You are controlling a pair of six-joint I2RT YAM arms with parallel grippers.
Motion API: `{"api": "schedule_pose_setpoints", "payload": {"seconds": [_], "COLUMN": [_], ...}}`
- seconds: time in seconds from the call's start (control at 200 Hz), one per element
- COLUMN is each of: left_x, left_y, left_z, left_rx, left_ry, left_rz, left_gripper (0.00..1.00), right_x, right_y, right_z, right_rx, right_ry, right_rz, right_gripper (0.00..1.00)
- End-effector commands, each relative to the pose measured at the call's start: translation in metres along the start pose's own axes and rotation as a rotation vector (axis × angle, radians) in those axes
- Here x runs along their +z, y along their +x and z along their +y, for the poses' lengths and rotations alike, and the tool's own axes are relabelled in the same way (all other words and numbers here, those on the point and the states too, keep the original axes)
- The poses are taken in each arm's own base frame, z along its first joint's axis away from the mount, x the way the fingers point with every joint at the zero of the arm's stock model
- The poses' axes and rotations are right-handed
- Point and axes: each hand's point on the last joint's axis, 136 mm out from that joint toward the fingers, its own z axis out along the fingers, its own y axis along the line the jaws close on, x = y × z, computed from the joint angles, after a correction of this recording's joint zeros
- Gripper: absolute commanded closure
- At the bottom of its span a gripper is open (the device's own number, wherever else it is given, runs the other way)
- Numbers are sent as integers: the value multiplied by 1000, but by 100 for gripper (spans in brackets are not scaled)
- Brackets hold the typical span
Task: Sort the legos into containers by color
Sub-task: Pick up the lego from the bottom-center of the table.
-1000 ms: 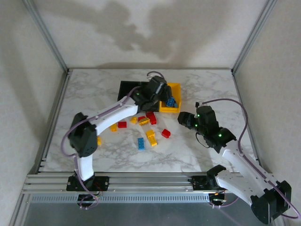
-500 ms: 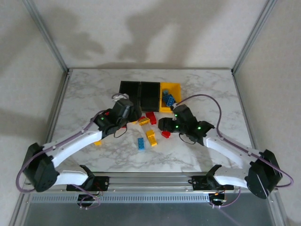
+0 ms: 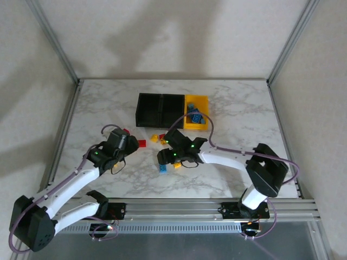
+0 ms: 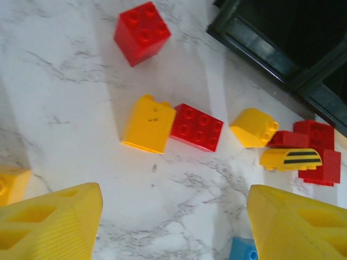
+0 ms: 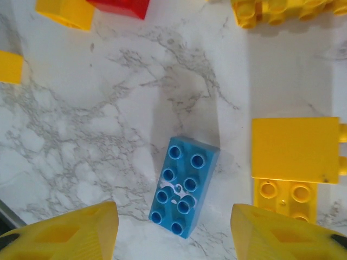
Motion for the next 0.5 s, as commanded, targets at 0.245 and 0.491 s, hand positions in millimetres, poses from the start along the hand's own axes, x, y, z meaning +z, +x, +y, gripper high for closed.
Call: {"api": "schedule_pose_setpoints", "payload": {"seconds": [0.245, 0.491], "left_x": [-2, -2], "left_y": [1, 3], "left_z": [29, 37], "left_rx": [-57, -71], "left_ry": [-48, -56], "left_rz": [9, 4], "left_gripper": [29, 29], "right_x": [36, 55], "right_y": [25, 28], "right_z": [5, -5], "right_rx": [-42, -53], "right_ry": [96, 207], "right_rz": [149, 182], "right_gripper": [43, 47]}}
